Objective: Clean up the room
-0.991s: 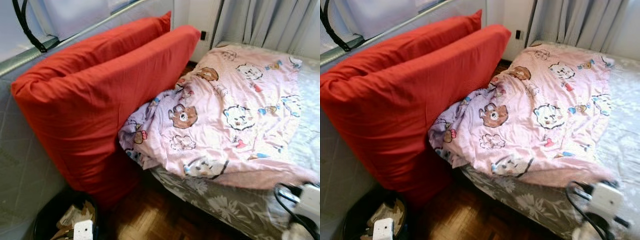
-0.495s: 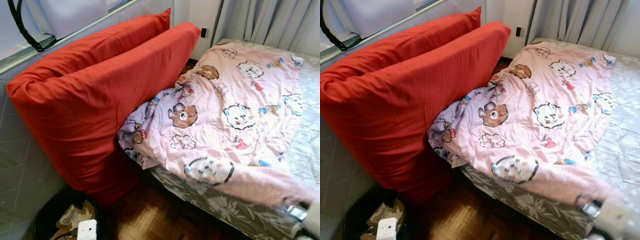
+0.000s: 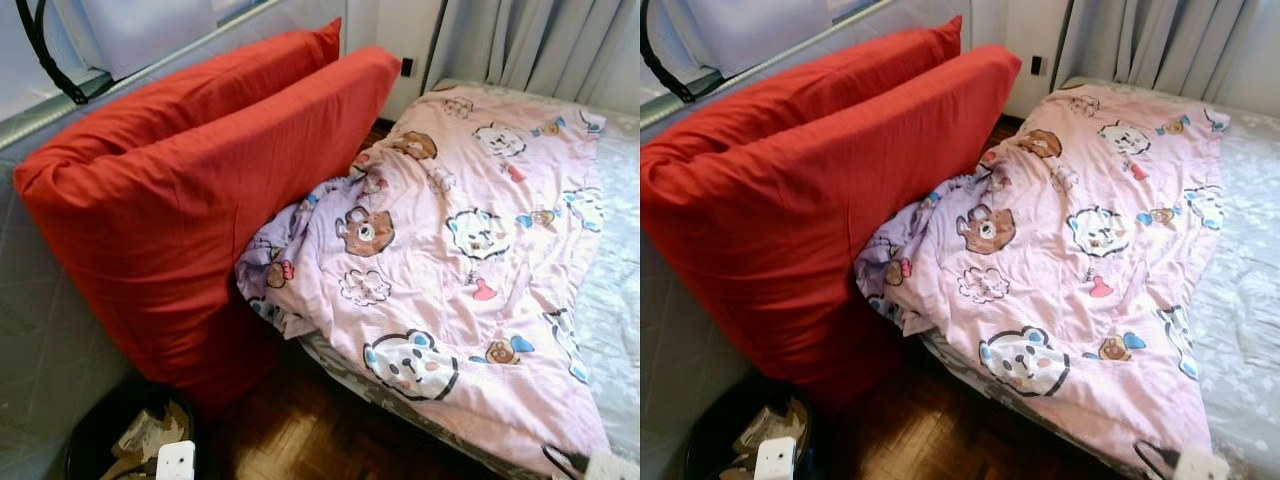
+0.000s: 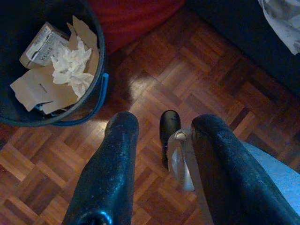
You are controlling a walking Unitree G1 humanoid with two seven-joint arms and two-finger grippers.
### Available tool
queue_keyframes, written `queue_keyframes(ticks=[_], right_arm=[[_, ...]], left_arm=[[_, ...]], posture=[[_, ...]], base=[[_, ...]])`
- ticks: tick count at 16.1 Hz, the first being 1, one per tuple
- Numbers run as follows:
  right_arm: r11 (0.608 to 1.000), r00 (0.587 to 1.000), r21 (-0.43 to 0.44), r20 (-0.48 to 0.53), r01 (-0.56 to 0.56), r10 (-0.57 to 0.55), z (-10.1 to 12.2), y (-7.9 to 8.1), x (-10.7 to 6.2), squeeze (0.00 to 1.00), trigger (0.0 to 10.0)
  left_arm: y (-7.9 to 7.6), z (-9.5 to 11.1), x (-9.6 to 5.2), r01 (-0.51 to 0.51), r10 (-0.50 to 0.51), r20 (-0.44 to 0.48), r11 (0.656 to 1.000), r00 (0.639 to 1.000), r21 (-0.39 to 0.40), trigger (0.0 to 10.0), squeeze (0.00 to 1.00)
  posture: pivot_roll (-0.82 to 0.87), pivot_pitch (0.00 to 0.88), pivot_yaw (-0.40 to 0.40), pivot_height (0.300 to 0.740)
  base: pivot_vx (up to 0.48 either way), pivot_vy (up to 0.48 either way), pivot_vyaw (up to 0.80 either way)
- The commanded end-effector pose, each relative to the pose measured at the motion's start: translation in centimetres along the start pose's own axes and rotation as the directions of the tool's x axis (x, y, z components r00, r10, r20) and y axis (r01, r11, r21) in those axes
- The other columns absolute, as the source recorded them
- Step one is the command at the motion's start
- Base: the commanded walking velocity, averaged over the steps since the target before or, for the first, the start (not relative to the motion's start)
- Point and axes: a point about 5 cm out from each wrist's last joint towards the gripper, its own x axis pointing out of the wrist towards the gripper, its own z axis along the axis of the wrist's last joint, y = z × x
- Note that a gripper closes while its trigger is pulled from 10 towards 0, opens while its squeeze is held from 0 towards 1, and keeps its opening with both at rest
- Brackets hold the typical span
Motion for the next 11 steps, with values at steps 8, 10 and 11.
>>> queue_keyframes(ticks=[8,10,11], right_arm=[[1.0,0.999,0.016,-0.032,0.011,-0.01,-0.82,-0.53,0.17,0.0,10.0],[1.0,0.999,0.021,-0.036,0.004,-0.003,-0.92,-0.44,0.18,0.18,10.0],[1.0,0.999,0.025,-0.039,-0.001,0.002,-1.03,-0.32,0.18,0.18,10.0]], left_arm=[[-0.06,-1.16,-0.31,0.009,-0.008,-0.053,1.0,0.999,0.015,10.0,0.0],[0.01,-1.22,-0.34,0.008,-0.007,-0.057,1.0,0.998,0.017,10.0,0.0],[0.12,-1.26,-0.37,0.008,-0.007,-0.059,1.0,0.998,0.019,10.0,0.0]], posture=[[0.04,0.11,0.012,0.74],[0.05,0.11,0.011,0.74],[0.04,0.11,0.011,0.74]], base=[[0.0,0.0,0.0],[0.0,0.0,0.0],[0.0,0.0,0.0]])
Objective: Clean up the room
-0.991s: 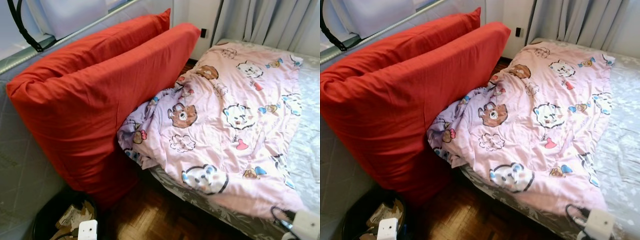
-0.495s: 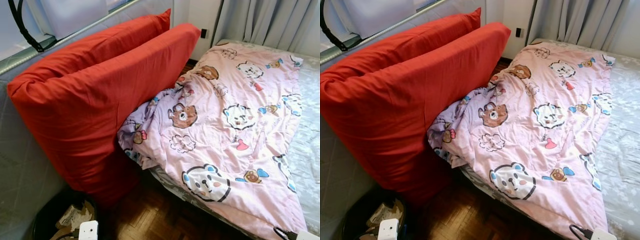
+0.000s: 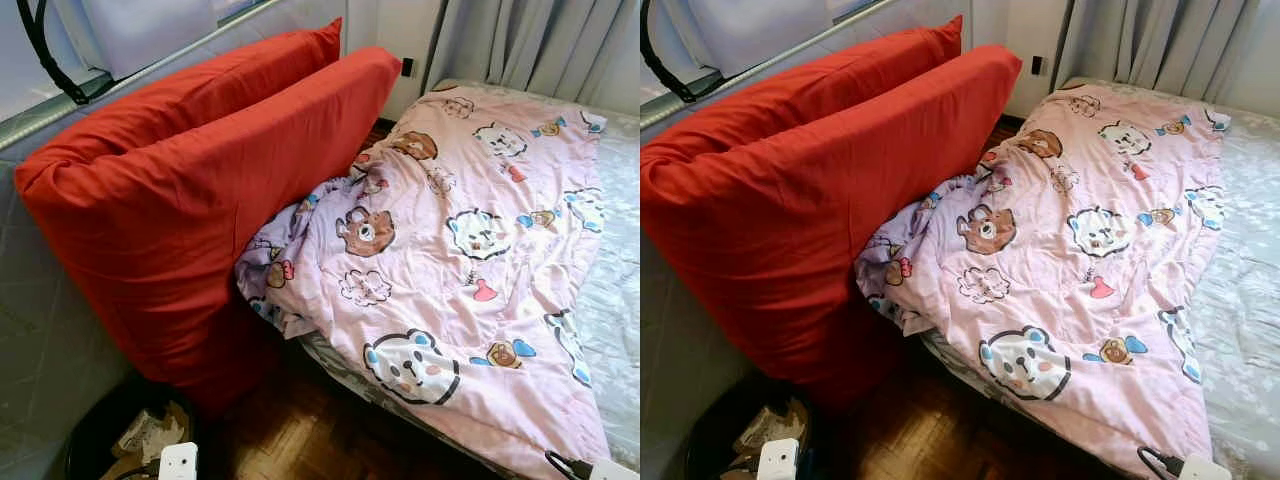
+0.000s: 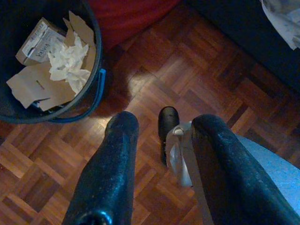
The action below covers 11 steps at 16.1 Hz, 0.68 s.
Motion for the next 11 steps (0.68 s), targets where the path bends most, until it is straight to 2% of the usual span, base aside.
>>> queue_keyframes(ticks=[1,3,4,5,6,7,8,11], right_arm=[[1.0,1.0,0.005,-0.017,0.012,-0.012,-0.52,-0.5,0.0,0.18,10.0],[1.0,1.0,0.006,-0.015,0.015,-0.015,-0.48,-0.55,0.09,0.19,10.0],[1.0,1.0,0.006,-0.014,0.015,-0.015,-0.47,-0.54,0.1,0.49,10.0],[1.0,1.0,0.008,-0.013,0.015,-0.015,-0.47,-0.54,0.12,0.74,10.0],[1.0,1.0,0.009,-0.012,0.015,-0.015,-0.49,-0.53,0.14,0.93,10.0],[1.0,1.0,0.01,-0.012,0.017,-0.017,-0.52,-0.54,0.13,0.93,10.0],[1.0,1.0,0.01,-0.013,0.017,-0.017,-0.53,-0.54,0.15,1.0,10.0],[1.0,1.0,0.02,-0.006,0.022,-0.022,-0.42,-0.47,0.17,1.0,10.0]], left_arm=[[0.36,-1.02,-0.35,0.0,0.0,-0.043,1.0,0.999,0.015,10.0,0.0],[0.37,-1.01,-0.35,0.001,-0.001,-0.043,1.0,0.999,0.014,10.0,0.0],[0.37,-1.0,-0.34,0.001,-0.001,-0.043,1.0,0.999,0.015,10.0,0.0],[0.37,-0.98,-0.33,0.001,-0.001,-0.042,1.0,0.999,0.015,10.0,0.0],[0.36,-0.96,-0.33,0.001,-0.001,-0.042,1.0,0.999,0.015,10.0,0.0],[0.37,-0.96,-0.32,0.001,0.0,-0.041,1.0,0.999,0.015,10.0,0.0],[0.34,-0.94,-0.31,0.001,0.0,-0.041,1.0,0.999,0.015,10.0,0.0],[0.31,-0.85,-0.27,0.002,-0.002,-0.039,1.0,0.999,0.018,10.0,0.0]], posture=[[0.04,0.109,0.011,0.74],[0.04,0.109,0.011,0.74],[0.04,0.106,0.011,0.74],[0.04,0.106,0.011,0.74],[0.04,0.104,0.012,0.74],[0.04,0.104,0.012,0.74],[0.04,0.103,0.012,0.74],[0.04,0.101,0.013,0.74]], base=[[0.0,0.0,0.0],[0.0,0.0,0.0],[0.0,0.0,0.0],[0.0,0.0,0.0],[0.0,0.0,0.0],[0.0,0.0,0.0],[0.0,0.0,0.0],[0.0,0.0,0.0]])
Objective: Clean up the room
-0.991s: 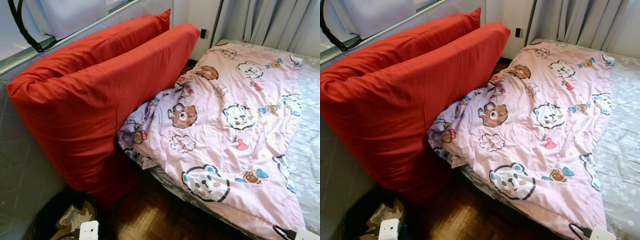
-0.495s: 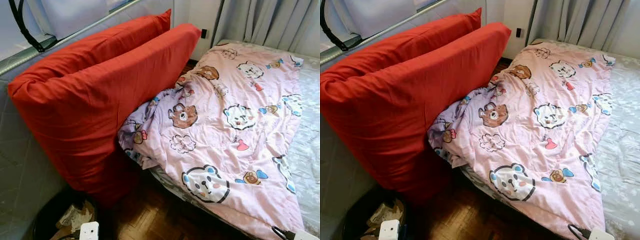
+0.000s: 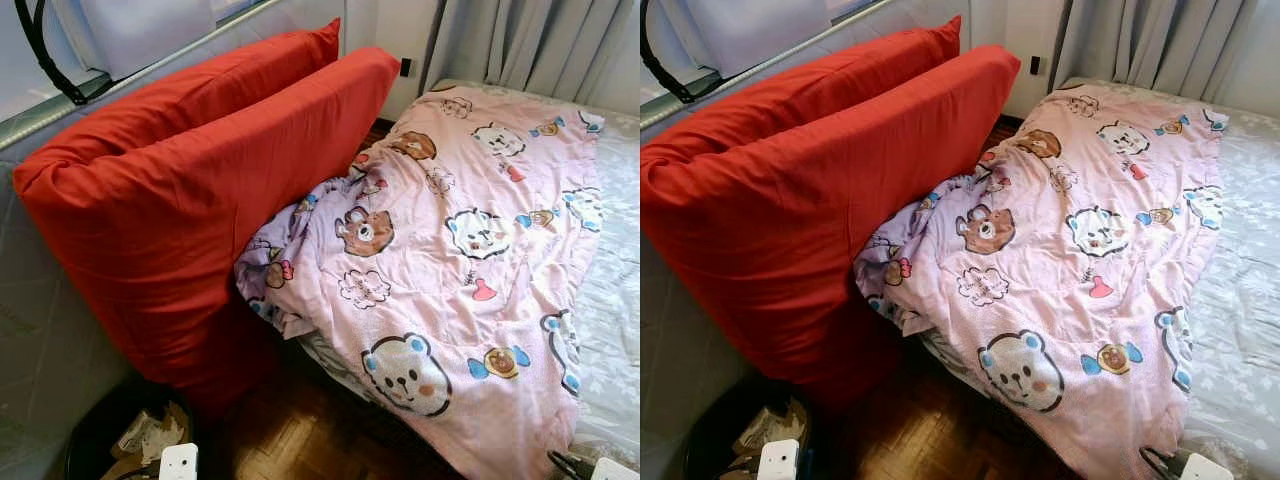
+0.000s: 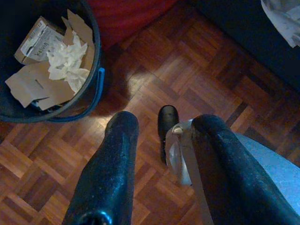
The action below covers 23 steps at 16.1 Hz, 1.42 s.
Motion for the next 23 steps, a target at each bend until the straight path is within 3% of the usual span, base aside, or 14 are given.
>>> queue_keyframes(ticks=[1,2,3,4,6,9,13,15,16,18,23], right_arm=[[1.0,1.0,0.001,-0.019,0.014,-0.014,-0.5,-0.5,0.0,1.0,10.0],[1.0,1.0,0.01,-0.016,0.005,-0.005,-0.5,-0.4,0.0,0.81,10.0],[1.0,1.0,0.027,-0.013,-0.016,0.016,-0.3,-0.1,0.0,0.54,10.0],[0.994,0.996,0.056,-0.004,-0.09,0.09,0.0,0.9,0.0,0.0,10.0],[0.96,0.961,0.044,-0.014,-0.276,0.277,0.5,3.9,-0.4,0.0,10.0],[0.902,0.903,-0.047,-0.052,-0.429,0.427,0.8,7.1,-1.2,0.0,10.0],[0.833,0.834,-0.09,-0.145,-0.546,0.532,0.0,9.5,-2.3,0.0,10.0],[0.746,0.771,-0.195,-0.19,-0.636,0.608,-0.9,10.6,-3.4,0.0,10.0],[0.744,0.768,-0.189,-0.191,-0.64,0.612,-0.9,10.6,-3.4,0.0,10.0],[0.781,0.789,-0.13,-0.191,-0.61,0.584,-1.0,10.5,-3.3,0.0,10.0],[0.785,0.784,-0.119,-0.247,-0.608,0.569,-2.9,9.8,-4.0,0.0,10.0]], left_arm=[[0.3,-0.8,-0.3,0.001,-0.001,-0.034,1.0,0.999,0.016,10.0,0.0],[0.3,-0.8,-0.2,0.001,-0.001,-0.034,1.0,0.999,0.016,10.0,0.0],[0.3,-0.7,-0.2,0.002,-0.001,-0.033,1.0,0.999,0.016,10.0,0.0],[0.2,-0.7,-0.2,0.001,-0.001,-0.032,1.0,0.999,0.016,10.0,0.0],[0.1,-0.4,-0.1,0.003,-0.003,-0.027,1.0,1.0,0.013,10.0,0.0],[-0.3,-0.1,0.1,0.006,-0.006,-0.02,1.0,1.0,0.006,10.0,0.0],[-0.5,0.2,0.2,0.009,-0.008,-0.018,1.0,1.0,0.013,10.0,0.0],[-0.5,0.4,0.3,0.001,-0.001,-0.013,1.0,1.0,-0.006,10.0,0.0],[-0.5,0.4,0.3,0.0,0.0,-0.013,1.0,1.0,-0.008,10.0,0.0],[-0.6,0.6,0.4,0.015,-0.015,-0.022,1.0,1.0,0.021,10.0,0.0],[-1.2,0.7,0.6,0.055,-0.053,-0.047,0.998,0.997,0.041,10.0,0.0]], posture=[[0.04,0.1,0.013,0.74],[0.04,0.1,0.013,0.74],[0.04,0.099,0.013,0.74],[0.04,0.099,0.013,0.74],[0.03,0.098,0.013,0.74],[0.03,0.093,0.007,0.74],[0.03,0.095,0.013,0.74],[0.04,0.087,0.011,0.74],[0.04,0.087,0.011,0.74],[0.04,0.076,0.014,0.74],[0.02,0.064,0.029,0.74]], base=[[0.0,0.0,0.0],[0.0,0.0,0.0],[0.0,0.0,0.0],[0.0,0.0,0.0],[0.0,0.0,0.0],[0.0,0.0,0.0],[0.0,0.0,0.0],[0.0,0.0,0.0],[0.0,0.0,0.0],[0.0,0.0,0.0],[0.0,0.0,0.0]])
